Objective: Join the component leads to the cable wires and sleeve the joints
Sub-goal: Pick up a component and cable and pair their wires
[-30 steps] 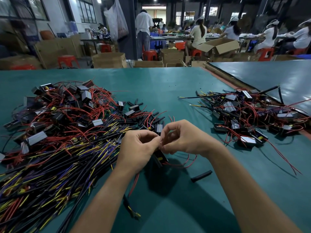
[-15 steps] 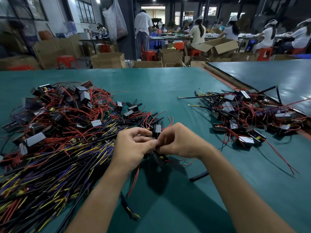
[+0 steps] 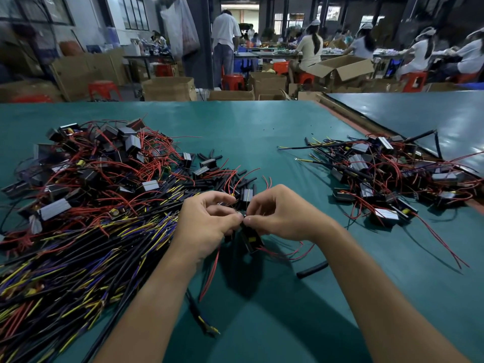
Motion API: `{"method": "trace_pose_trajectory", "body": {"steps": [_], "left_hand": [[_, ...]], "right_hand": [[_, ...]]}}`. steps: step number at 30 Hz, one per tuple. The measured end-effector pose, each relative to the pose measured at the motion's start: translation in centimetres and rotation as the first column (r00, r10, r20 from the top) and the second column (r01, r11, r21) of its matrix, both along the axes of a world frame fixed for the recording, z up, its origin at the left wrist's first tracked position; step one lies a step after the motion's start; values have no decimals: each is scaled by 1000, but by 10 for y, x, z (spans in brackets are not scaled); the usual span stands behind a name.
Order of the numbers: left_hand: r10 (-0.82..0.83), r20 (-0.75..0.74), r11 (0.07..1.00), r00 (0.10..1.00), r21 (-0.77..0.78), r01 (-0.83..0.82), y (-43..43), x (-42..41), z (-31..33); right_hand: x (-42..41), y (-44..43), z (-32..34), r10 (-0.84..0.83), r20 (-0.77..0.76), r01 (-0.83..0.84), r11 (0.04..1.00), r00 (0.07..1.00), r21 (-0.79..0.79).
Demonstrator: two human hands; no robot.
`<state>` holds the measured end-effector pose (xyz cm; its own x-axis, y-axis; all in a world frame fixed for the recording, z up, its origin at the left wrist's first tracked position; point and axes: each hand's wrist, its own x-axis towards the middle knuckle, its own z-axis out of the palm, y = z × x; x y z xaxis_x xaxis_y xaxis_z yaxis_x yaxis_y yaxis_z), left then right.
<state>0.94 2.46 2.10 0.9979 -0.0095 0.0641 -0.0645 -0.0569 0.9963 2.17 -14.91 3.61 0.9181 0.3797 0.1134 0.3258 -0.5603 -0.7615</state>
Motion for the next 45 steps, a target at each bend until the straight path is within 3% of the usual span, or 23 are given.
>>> {"method": "trace_pose_trajectory", "body": {"steps": [5,14,18,31,35,41,45], "left_hand": [[-16,-42,999,999,-36,14,-2,-3,2],[-37,-70,999,997,1,37,-3,-3,4],[-14,-5,999,1000,48,14,-2,-3,3],[88,265,981,960,145,-130,-7,-2,0],[89,316,975,945,166,-147,-6,-2,1],[72,255,994,964,62,-91,-6,-2,0],[-9,86,999,996,-41,12,-3,-2,0]], "right_hand": [[2,-3,-1,-45,-27,47,995,999,90],[2,-5,3,-18,14,17,997,1000,77],[-1,-5,4,11,6,-11,985,1000,170],[-3,-1,5,63,-9,-61,985,998,162],[-2,4,0,13,31,-14,999,999,39],[1,3,1,-32,103,29,999,994,29],[1,2,0,-27,107,25,999,994,22]]}}
